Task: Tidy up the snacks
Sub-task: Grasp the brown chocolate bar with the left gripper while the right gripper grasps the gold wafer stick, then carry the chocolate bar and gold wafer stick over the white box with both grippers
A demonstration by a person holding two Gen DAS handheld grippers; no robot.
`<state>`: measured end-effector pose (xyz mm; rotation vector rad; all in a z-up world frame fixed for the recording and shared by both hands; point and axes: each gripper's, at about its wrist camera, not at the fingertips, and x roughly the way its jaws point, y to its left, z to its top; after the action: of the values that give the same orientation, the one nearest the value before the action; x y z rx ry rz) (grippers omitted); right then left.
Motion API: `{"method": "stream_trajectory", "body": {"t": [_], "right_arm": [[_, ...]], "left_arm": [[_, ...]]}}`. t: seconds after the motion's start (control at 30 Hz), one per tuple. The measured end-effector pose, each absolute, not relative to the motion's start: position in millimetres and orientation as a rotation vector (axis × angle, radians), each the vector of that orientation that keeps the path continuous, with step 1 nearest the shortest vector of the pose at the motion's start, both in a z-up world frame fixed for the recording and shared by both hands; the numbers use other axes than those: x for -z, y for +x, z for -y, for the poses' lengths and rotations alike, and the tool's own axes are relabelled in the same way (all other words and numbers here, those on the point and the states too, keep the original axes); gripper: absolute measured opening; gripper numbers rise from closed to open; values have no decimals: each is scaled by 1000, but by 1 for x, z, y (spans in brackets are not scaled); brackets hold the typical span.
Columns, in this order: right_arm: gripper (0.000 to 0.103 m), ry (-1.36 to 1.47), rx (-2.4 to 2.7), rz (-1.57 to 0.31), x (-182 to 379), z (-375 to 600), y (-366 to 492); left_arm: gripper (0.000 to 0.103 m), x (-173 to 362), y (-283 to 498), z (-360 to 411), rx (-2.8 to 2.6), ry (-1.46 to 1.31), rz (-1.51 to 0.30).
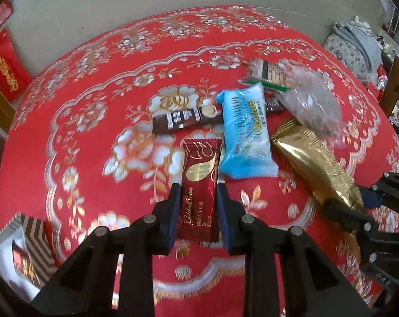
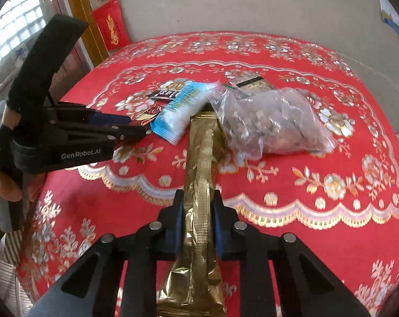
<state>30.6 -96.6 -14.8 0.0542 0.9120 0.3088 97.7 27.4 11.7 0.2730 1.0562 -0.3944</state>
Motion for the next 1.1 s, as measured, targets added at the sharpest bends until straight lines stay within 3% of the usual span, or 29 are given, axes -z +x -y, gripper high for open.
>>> {"method": "stream_trajectory", "body": {"t": [0.57, 1.1], "right_arm": [[17, 127, -389, -860, 4, 82, -17], [17, 102, -457, -791, -25, 54, -40]], "left_arm": [[28, -37, -11, -54, 204, 159, -969], [28, -49, -52, -69, 119, 77, -891]]}}
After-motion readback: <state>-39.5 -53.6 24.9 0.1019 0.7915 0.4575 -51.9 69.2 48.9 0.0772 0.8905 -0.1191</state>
